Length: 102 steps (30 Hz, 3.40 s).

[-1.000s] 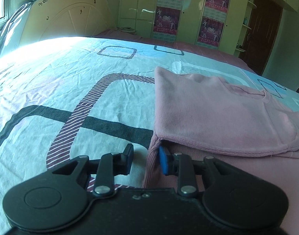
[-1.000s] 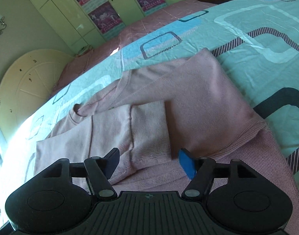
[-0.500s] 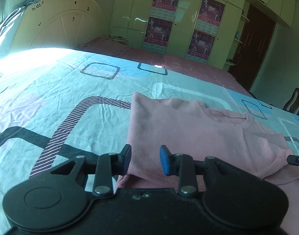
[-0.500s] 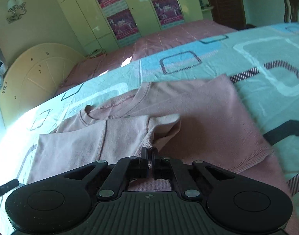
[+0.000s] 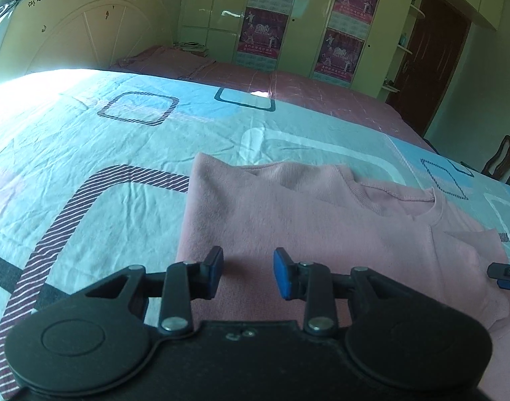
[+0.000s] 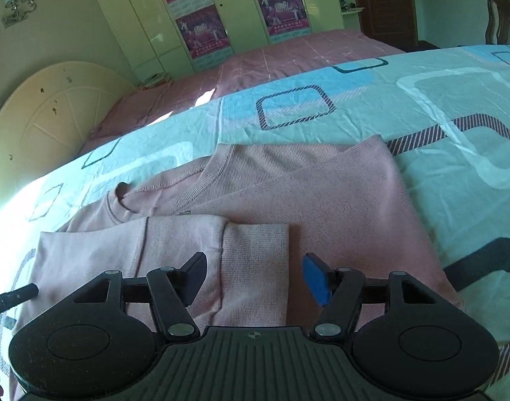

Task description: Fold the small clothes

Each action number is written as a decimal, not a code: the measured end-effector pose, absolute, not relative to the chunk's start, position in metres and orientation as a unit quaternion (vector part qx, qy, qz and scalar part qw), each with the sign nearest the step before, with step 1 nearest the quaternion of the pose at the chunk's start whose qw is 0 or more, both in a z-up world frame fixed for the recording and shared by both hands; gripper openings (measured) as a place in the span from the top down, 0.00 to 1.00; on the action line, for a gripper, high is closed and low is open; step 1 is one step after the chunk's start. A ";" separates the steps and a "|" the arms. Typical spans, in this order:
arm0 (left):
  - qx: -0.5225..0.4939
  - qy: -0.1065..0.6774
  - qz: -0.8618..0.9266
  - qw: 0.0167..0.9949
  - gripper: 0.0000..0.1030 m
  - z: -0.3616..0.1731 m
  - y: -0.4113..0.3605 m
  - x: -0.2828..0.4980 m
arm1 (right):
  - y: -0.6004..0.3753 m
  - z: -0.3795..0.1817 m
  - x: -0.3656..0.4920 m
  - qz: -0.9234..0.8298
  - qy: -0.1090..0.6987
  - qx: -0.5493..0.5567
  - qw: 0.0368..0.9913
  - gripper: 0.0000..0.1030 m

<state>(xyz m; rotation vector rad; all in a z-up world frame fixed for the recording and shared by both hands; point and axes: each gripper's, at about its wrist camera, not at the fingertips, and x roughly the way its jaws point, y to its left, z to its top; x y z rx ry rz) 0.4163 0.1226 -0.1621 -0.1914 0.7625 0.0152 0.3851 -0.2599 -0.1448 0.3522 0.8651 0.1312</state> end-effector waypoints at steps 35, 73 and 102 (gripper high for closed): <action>-0.060 0.382 0.022 0.922 0.54 -0.176 0.114 0.454 | -0.225 -0.154 0.377 0.058 0.412 0.035 0.909 0.65; -0.048 0.411 0.007 0.910 0.42 -0.163 0.051 0.391 | -0.248 -0.124 0.340 0.069 0.402 0.058 0.911 0.63; -0.014 0.432 0.041 0.901 0.40 -0.167 0.064 0.241 | -0.261 -0.154 0.237 0.141 0.443 -0.001 0.885 0.63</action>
